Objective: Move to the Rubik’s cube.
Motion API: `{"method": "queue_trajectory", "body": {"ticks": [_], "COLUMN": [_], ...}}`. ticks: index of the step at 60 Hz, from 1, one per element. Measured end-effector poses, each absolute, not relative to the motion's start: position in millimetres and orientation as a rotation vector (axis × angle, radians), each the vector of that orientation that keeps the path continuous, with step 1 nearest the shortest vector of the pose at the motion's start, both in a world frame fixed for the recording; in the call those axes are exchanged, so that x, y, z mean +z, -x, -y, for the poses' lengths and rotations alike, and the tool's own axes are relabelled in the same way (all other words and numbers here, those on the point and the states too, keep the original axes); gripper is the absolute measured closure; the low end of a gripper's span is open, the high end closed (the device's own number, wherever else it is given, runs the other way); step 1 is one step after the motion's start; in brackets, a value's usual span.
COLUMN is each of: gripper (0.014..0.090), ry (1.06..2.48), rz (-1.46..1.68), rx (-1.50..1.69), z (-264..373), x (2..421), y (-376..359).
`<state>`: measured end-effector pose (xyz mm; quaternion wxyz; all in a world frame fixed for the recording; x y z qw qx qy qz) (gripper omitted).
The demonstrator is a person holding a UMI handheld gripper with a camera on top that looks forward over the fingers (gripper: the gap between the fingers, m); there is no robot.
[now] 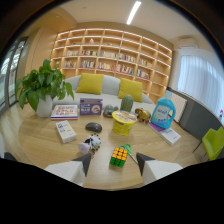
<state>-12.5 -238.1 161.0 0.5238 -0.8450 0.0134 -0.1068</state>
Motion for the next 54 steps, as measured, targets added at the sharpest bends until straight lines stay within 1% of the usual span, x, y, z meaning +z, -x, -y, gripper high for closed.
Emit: {"method": "queue_trajectory", "body": {"ticks": [11,22,37,48,54], "gripper": [0.0188,0.0192,0.0187,0.0185,0.0185], "ry": [2.032,2.059,2.117,2.133,2.137], "rz": [-0.003,0.007,-0.028,-0.033,-0.014], "rx": [-0.252,-0.235,-0.210,-0.166,-0.155], "z": [250,263,265,243,227], "x": [160,145,93,56,42], "y": [15,13,-9,-17,-19]}}
